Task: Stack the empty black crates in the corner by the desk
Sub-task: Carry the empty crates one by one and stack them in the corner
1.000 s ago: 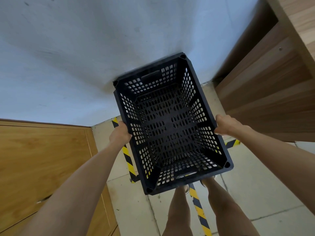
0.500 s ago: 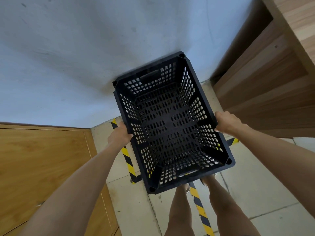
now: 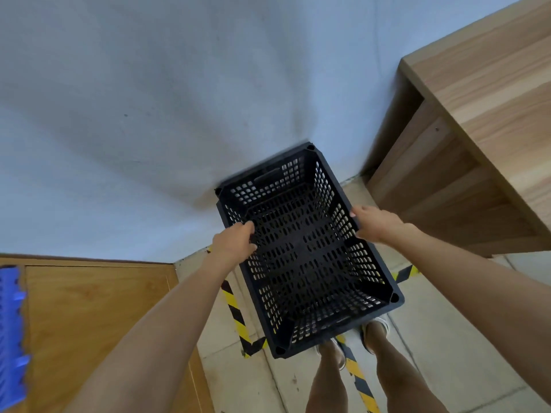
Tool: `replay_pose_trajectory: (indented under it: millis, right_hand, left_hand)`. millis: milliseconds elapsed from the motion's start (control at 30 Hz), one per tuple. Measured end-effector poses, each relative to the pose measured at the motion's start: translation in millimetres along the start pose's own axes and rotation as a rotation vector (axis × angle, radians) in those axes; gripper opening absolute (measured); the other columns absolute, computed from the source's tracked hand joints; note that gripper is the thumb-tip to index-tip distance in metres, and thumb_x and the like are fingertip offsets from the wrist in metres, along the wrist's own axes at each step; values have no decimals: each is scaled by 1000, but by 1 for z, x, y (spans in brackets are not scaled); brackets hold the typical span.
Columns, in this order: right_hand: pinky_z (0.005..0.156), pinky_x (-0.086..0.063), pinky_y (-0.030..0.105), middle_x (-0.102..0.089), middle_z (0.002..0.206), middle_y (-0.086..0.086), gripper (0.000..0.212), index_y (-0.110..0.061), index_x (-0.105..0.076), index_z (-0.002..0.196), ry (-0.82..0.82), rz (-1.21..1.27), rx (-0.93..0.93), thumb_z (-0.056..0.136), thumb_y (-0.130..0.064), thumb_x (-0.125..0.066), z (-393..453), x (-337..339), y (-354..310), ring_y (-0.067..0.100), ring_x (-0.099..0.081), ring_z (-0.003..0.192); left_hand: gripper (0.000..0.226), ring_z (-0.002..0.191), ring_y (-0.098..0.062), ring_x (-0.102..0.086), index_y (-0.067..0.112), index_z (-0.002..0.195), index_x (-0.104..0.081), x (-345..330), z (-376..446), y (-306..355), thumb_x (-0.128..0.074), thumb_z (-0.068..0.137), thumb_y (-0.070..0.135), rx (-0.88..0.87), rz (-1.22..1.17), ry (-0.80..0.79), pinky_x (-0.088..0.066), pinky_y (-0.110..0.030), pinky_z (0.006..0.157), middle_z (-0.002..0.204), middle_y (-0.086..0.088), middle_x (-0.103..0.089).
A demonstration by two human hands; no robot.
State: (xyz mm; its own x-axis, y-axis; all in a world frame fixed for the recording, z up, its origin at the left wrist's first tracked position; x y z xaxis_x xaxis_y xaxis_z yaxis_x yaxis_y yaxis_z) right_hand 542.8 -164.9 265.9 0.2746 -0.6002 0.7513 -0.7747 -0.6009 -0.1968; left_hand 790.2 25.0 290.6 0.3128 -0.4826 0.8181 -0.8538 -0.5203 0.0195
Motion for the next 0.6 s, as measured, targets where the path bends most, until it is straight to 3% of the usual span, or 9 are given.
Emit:
replay_pose_trajectory:
  millis: [267,433,600]
  right_hand:
    - [96,-48,42,-47,139,6,54,-18,-38,139,49,64,43,91,-26,-62,-66,73,-4,27,-52,122]
    - [94,-49,43,-48,132,8,48,-18,-41,137,133,104,-28,93,-27,-60,-118,108,21,28,-55,115]
    - [91,-49,40,-48,132,6,45,-20,-43,135,194,140,-96,94,-33,-57,-174,117,61,27,-55,114]
  left_hand:
    - [41,112,-26,-58,26,133,-48,89,-29,78,-57,94,37,-259,117,147,-51,-39,80,130,-1,-56]
    - [42,116,-28,-54,26,138,-45,149,-49,149,-53,97,34,-420,139,198,-48,-43,89,134,-4,-53]
    - [41,115,-26,-54,27,136,-46,185,-76,222,-53,97,32,-554,234,246,-48,-40,86,130,-2,-55]
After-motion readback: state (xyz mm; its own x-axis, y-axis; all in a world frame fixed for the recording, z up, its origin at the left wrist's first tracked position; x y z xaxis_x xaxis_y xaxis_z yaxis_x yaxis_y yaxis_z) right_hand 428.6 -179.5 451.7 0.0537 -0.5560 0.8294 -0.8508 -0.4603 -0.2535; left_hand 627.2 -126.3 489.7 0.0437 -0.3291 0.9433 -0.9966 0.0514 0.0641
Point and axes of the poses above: each hand's wrist, its own z-axis towards the middle knuckle, its own x-axis out of the back of the hand, y = z × x, the point moved 7 cm from there along z, towards the middle knuckle
